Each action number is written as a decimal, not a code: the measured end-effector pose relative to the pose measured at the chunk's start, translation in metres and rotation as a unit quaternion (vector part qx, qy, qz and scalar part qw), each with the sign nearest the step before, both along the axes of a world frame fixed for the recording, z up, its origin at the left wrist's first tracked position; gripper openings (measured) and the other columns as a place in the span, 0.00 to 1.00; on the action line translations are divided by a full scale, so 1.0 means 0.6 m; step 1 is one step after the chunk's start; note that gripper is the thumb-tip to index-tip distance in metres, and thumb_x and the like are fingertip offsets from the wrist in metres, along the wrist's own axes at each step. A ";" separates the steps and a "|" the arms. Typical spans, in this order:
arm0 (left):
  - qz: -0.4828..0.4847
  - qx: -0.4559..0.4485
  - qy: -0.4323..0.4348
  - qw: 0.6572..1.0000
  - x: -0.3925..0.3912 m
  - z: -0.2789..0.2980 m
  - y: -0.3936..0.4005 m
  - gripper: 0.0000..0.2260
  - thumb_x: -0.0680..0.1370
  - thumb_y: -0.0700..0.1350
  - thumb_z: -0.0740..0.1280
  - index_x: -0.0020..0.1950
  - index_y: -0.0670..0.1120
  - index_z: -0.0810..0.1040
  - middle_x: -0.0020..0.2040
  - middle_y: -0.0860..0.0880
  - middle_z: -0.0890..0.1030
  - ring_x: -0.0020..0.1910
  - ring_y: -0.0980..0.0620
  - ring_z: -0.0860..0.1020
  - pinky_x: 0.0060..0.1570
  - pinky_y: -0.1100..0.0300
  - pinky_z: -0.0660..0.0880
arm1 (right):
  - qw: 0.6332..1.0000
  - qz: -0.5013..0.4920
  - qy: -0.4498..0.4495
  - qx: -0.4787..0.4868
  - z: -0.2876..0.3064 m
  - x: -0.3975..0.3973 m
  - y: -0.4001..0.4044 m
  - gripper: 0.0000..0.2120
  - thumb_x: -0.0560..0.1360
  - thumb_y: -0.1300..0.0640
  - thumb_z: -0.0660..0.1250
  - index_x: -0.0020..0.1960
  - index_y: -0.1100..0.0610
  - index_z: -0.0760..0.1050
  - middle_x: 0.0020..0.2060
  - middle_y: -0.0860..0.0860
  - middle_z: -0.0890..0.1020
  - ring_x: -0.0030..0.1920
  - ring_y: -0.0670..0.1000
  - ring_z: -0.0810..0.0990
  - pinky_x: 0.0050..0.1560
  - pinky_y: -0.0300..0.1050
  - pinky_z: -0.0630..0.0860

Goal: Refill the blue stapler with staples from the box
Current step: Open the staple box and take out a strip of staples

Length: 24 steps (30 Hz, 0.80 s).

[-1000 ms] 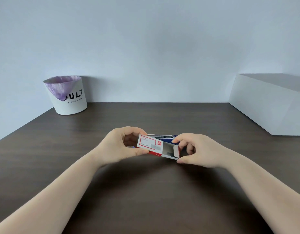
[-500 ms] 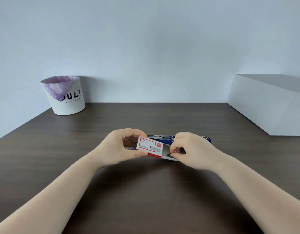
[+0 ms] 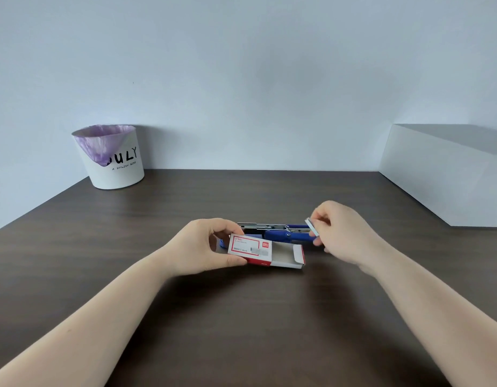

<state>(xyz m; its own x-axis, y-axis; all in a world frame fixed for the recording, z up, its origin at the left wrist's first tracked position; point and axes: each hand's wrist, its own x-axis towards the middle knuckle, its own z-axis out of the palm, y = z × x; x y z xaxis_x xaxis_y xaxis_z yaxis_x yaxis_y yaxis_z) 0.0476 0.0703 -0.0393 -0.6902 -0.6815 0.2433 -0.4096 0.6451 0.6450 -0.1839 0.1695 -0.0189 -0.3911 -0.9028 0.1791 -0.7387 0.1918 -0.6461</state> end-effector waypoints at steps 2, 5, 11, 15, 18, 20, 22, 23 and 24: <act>0.005 -0.012 -0.011 1.000 0.000 0.000 0.003 0.16 0.65 0.48 0.78 0.50 0.55 0.80 0.41 0.61 0.82 0.41 0.69 0.76 0.38 0.77 0.70 | 0.996 0.013 -0.060 0.062 -0.002 0.000 0.007 0.09 0.77 0.62 0.53 0.48 0.59 0.72 0.41 0.56 0.83 0.39 0.53 0.83 0.42 0.48 0.80; 0.001 -0.023 -0.022 0.999 -0.001 0.000 0.006 0.17 0.64 0.49 0.78 0.51 0.51 0.81 0.42 0.62 0.79 0.37 0.69 0.75 0.36 0.77 0.68 | 0.992 0.045 -0.085 0.079 -0.005 0.003 0.007 0.08 0.78 0.62 0.54 0.49 0.61 0.71 0.40 0.57 0.84 0.36 0.51 0.82 0.37 0.42 0.80; -0.004 -0.012 -0.031 0.999 -0.002 -0.006 0.001 0.16 0.63 0.53 0.78 0.49 0.58 0.80 0.46 0.58 0.82 0.48 0.58 0.79 0.46 0.67 0.76 | 0.982 0.083 -0.158 0.067 -0.010 0.020 0.006 0.09 0.79 0.63 0.54 0.44 0.57 0.70 0.40 0.58 0.84 0.39 0.54 0.84 0.37 0.41 0.81; -0.008 -0.004 -0.048 0.999 -0.007 -0.011 0.005 0.19 0.62 0.54 0.78 0.51 0.55 0.81 0.49 0.55 0.82 0.50 0.55 0.80 0.52 0.59 0.77 | 0.974 0.115 -0.183 0.067 -0.015 0.035 0.003 0.08 0.80 0.63 0.54 0.45 0.57 0.70 0.41 0.58 0.83 0.37 0.52 0.83 0.34 0.38 0.81; -0.012 -0.010 -0.055 0.998 -0.009 -0.011 0.008 0.19 0.63 0.54 0.78 0.51 0.54 0.81 0.49 0.55 0.82 0.50 0.56 0.79 0.52 0.59 0.77 | 0.973 0.121 -0.187 0.064 -0.017 0.040 0.002 0.09 0.80 0.64 0.54 0.44 0.55 0.69 0.40 0.57 0.83 0.36 0.52 0.83 0.36 0.39 0.81; -0.011 -0.012 -0.055 0.998 -0.010 -0.011 0.008 0.19 0.63 0.54 0.78 0.51 0.54 0.81 0.49 0.55 0.82 0.50 0.56 0.79 0.51 0.60 0.76 | 0.974 0.119 -0.184 0.063 -0.018 0.040 0.002 0.09 0.80 0.64 0.55 0.43 0.55 0.69 0.41 0.58 0.83 0.36 0.51 0.83 0.36 0.39 0.82; -0.012 -0.013 -0.055 0.998 -0.010 -0.012 0.007 0.19 0.63 0.54 0.78 0.51 0.54 0.81 0.49 0.55 0.82 0.50 0.55 0.79 0.51 0.61 0.76 | 0.975 0.114 -0.181 0.064 -0.019 0.040 0.002 0.09 0.80 0.64 0.55 0.44 0.55 0.70 0.41 0.58 0.83 0.36 0.51 0.83 0.33 0.38 0.81; -0.014 -0.014 -0.053 0.998 -0.010 -0.013 0.006 0.19 0.63 0.55 0.78 0.51 0.54 0.81 0.49 0.55 0.82 0.49 0.54 0.79 0.50 0.60 0.76 | 0.975 0.108 -0.186 0.061 -0.020 0.039 0.002 0.08 0.80 0.64 0.55 0.45 0.56 0.70 0.40 0.58 0.83 0.35 0.51 0.82 0.31 0.38 0.80; -0.015 -0.013 -0.053 0.998 -0.010 -0.014 0.006 0.19 0.63 0.55 0.78 0.51 0.54 0.81 0.49 0.54 0.82 0.49 0.54 0.80 0.50 0.60 0.76 | 0.974 0.098 -0.196 0.053 -0.020 0.038 0.001 0.07 0.79 0.64 0.54 0.46 0.58 0.70 0.39 0.58 0.82 0.33 0.50 0.81 0.28 0.37 0.78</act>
<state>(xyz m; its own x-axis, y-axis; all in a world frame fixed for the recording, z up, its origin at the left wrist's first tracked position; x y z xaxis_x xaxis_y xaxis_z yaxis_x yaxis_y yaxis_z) 0.0413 0.0740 -0.0478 -0.7330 -0.6545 0.1854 -0.4549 0.6742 0.5818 -0.1609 0.1700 -0.0311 -0.2290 -0.9722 -0.0480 -0.4691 0.1534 -0.8697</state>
